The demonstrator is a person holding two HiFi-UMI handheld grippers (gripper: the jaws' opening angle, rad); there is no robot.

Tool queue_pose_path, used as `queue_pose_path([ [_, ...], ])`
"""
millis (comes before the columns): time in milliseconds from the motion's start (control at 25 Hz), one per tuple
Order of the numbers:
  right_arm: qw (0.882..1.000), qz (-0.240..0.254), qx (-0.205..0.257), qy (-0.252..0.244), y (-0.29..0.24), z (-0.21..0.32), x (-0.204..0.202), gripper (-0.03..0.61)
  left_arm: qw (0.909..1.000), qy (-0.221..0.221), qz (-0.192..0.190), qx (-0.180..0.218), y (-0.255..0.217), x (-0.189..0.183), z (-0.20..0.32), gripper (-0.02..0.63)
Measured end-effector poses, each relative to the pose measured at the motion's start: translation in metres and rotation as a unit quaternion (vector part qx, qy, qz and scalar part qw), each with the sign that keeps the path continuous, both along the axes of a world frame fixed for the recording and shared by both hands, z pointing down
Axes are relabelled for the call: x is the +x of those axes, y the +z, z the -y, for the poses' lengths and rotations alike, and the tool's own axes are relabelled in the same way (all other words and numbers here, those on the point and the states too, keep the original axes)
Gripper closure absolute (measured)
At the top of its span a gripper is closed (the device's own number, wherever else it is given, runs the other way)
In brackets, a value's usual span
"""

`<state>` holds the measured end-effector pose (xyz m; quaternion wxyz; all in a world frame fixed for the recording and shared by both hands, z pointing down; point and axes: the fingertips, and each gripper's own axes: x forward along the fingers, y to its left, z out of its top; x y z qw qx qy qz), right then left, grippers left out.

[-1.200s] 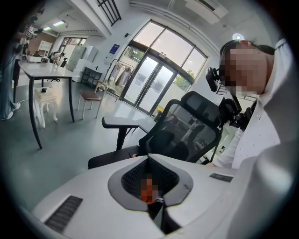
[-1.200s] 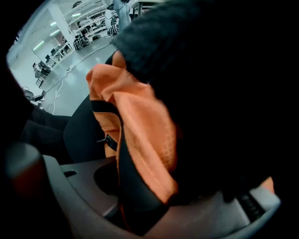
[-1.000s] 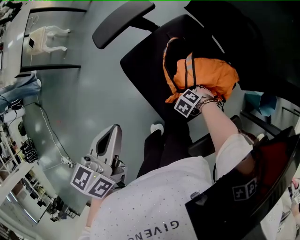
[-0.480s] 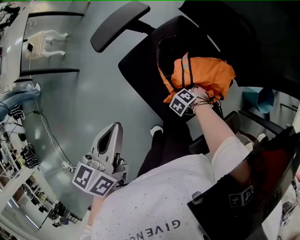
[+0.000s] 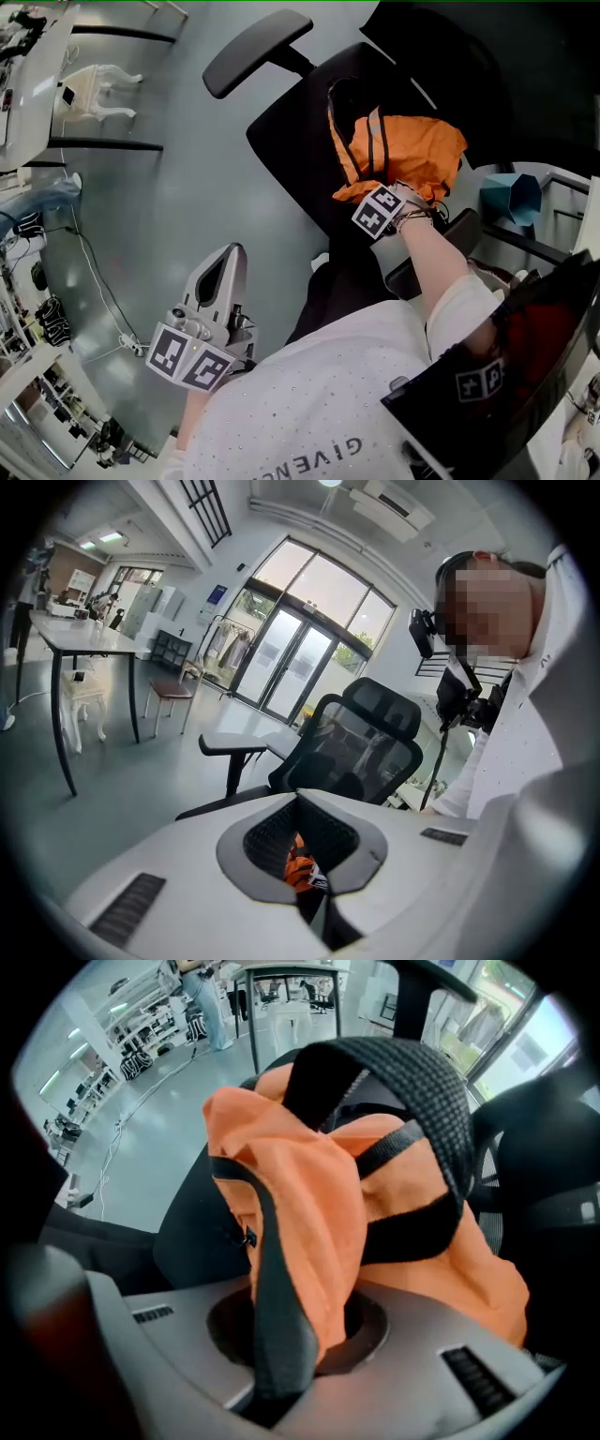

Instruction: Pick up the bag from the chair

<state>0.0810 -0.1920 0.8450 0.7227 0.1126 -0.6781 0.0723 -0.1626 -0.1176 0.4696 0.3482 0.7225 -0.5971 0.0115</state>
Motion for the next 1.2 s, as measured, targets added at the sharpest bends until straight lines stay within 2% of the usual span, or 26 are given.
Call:
queue_pose_path([
  [120, 0.999, 0.023, 0.001, 0.025, -0.018, -0.002, -0.007, 0.535, 0.9997, -0.013, 0.001, 0.019, -0.013, -0.008, -0.012, 0.615],
  [240, 0.996, 0.057, 0.007, 0.072, -0.04, -0.001, -0.023, 0.538, 0.999, -0.004, 0.011, 0.043, -0.032, -0.009, -0.018, 0.615],
  [400, 0.985, 0.102, 0.004, 0.138, -0.075, 0.005, -0.047, 0.54, 0.9975, -0.01, 0.016, 0.068, -0.057, -0.02, -0.025, 0.615],
  [480, 0.975, 0.13, -0.001, 0.18, -0.089, 0.01, -0.052, 0.54, 0.9965, -0.018, 0.013, 0.08, -0.067, -0.025, -0.028, 0.615],
  [720, 0.929, 0.203, -0.015, 0.308, -0.12, 0.026, -0.058, 0.54, 0.9933, -0.036, 0.013, 0.109, -0.088, -0.041, -0.041, 0.615],
  [840, 0.907, 0.229, -0.019, 0.352, -0.132, 0.032, -0.058, 0.54, 0.9922, -0.041, 0.014, 0.117, -0.093, -0.044, -0.046, 0.615],
  [1000, 0.872, 0.264, -0.029, 0.411, -0.144, 0.042, -0.053, 0.54, 0.9912, -0.048, 0.012, 0.123, -0.096, -0.045, -0.049, 0.615],
  [1200, 0.831, 0.307, -0.038, 0.463, -0.16, 0.06, -0.046, 0.54, 0.9914, -0.054, 0.007, 0.119, -0.093, -0.045, -0.049, 0.615],
])
